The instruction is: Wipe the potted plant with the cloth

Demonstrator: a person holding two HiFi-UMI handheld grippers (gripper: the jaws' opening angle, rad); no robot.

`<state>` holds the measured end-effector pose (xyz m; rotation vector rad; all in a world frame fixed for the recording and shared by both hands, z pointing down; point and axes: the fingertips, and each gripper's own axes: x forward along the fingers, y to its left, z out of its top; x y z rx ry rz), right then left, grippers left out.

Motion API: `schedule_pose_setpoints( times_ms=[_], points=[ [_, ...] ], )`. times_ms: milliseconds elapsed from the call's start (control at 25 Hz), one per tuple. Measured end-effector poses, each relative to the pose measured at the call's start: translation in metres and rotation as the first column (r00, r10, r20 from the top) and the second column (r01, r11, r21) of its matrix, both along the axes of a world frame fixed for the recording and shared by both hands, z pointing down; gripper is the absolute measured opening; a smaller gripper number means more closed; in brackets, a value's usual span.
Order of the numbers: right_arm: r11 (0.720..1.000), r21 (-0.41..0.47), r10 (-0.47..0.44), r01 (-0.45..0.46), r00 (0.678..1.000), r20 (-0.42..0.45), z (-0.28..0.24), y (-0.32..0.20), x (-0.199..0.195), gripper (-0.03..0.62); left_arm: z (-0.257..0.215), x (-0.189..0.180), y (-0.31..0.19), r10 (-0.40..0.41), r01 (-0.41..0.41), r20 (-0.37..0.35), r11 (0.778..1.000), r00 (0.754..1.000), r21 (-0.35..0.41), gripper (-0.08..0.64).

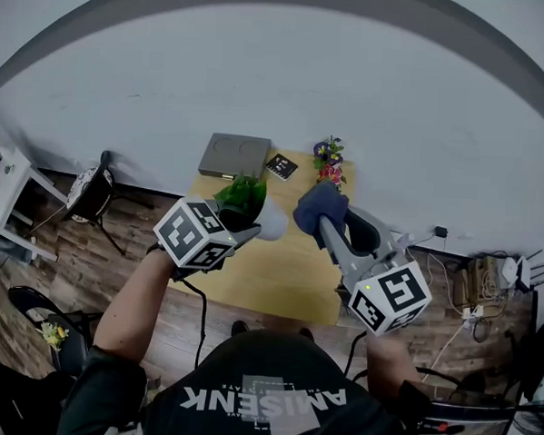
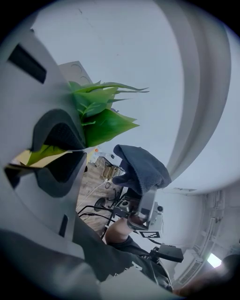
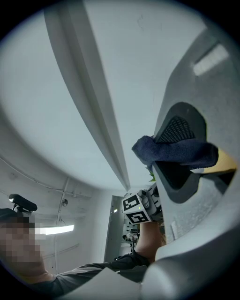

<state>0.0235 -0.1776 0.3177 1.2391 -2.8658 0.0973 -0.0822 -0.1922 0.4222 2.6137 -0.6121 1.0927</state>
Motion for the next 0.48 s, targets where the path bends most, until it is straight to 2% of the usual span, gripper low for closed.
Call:
schedule_pose_setpoints(
  times_ms=[200, 480],
  points=[
    [0.997, -0.015, -0.07, 0.07, 0.997, -0.023, 0.008, 0.007, -0.029, 0.11, -0.023, 0.017, 0.003, 0.018, -0.019, -0.063, 0.999, 0.998, -0.025, 0.02],
    [0.992, -0.024, -0.126, 0.125, 0.991, -0.04, 0.014, 0.012, -0.053, 0.11, -0.039, 0.033, 0.013, 0.08, -0.08, -0.031, 0.997, 0.996, 0.018, 0.018]
  ],
)
